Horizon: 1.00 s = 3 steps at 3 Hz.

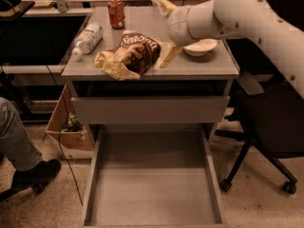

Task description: Pick brown chip bag from middle drawer and place on counter

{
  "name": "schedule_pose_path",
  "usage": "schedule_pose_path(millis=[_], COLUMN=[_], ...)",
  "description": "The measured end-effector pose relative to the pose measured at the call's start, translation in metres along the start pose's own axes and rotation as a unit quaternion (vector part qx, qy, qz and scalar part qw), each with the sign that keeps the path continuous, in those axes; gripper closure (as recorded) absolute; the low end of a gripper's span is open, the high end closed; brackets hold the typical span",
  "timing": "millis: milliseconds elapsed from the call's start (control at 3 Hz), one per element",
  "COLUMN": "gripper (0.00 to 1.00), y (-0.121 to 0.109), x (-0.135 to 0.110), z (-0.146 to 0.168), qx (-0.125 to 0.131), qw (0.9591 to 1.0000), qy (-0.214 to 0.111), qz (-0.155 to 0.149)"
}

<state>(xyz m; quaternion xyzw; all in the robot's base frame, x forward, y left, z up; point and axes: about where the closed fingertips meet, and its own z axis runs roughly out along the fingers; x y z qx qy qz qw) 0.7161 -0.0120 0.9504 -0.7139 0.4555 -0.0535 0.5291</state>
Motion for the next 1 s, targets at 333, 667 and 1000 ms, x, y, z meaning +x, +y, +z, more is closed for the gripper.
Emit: schedule_pose_path(millis=[333, 667, 1000], gripper=[0.0, 0.0, 0.0], y=[0.01, 0.022, 0.042], x=[0.012, 0.025, 0.05], z=[-0.06, -0.106, -0.15], qx=[0.007, 0.018, 0.031], qw=[0.999, 0.9975, 0.9949], qy=[0.043, 0.069, 0.096], qz=[-0.001, 0.004, 0.004])
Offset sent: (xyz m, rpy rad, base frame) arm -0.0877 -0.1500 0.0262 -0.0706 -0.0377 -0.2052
